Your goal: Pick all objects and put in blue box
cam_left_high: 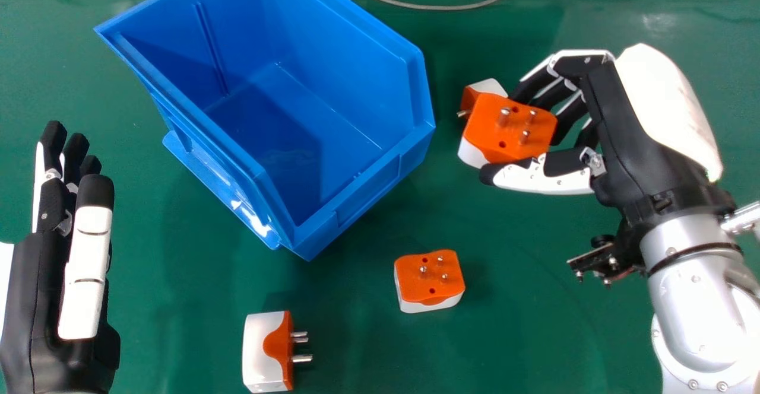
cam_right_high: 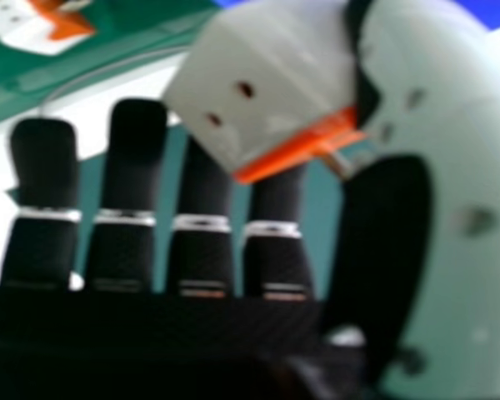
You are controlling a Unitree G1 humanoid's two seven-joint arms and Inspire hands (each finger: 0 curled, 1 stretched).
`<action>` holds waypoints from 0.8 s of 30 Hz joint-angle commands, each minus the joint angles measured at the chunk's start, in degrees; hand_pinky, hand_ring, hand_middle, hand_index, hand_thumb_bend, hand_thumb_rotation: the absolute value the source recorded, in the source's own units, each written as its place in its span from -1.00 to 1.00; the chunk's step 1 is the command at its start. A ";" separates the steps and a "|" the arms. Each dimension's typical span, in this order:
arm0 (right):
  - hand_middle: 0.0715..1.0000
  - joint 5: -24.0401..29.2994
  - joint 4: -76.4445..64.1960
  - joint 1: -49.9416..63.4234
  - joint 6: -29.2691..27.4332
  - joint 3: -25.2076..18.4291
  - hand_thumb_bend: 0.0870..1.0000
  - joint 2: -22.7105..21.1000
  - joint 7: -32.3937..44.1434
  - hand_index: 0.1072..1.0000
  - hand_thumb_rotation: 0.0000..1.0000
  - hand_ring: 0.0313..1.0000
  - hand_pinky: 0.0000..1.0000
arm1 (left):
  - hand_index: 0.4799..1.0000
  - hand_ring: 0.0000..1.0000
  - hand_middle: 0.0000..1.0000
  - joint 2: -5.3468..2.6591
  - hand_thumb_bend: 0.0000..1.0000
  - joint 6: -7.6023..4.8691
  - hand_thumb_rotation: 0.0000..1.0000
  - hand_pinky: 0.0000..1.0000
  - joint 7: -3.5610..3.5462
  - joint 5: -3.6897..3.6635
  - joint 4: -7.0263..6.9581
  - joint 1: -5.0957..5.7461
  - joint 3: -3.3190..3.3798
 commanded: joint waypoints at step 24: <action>-0.14 7.14 3.78 -7.19 -8.68 4.67 -0.13 6.64 -0.79 -0.01 -1.00 -0.27 -0.45 | 1.00 0.99 1.00 0.14 0.30 -3.71 0.62 0.99 -1.86 -0.18 2.71 -1.51 -0.52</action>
